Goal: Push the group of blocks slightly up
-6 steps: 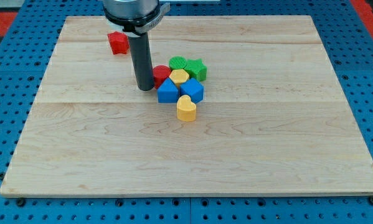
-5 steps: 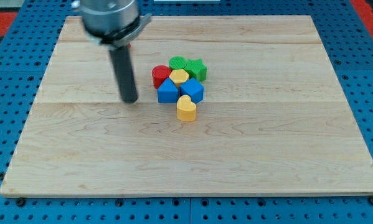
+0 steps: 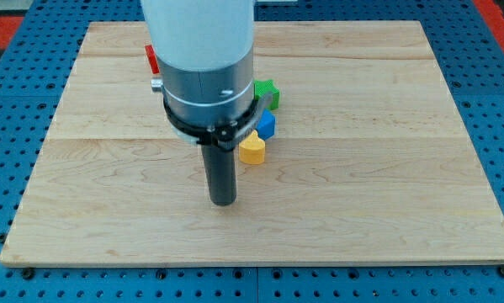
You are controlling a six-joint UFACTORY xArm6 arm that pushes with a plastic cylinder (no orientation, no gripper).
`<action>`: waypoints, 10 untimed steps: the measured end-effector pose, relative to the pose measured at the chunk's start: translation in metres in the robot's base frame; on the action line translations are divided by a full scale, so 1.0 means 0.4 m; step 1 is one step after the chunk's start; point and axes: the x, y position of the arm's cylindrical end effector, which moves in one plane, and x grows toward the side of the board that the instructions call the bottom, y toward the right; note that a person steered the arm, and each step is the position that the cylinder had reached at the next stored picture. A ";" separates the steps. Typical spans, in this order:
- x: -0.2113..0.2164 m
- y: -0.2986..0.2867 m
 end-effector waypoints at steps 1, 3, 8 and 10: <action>-0.042 -0.025; -0.094 0.109; -0.136 0.110; -0.223 0.101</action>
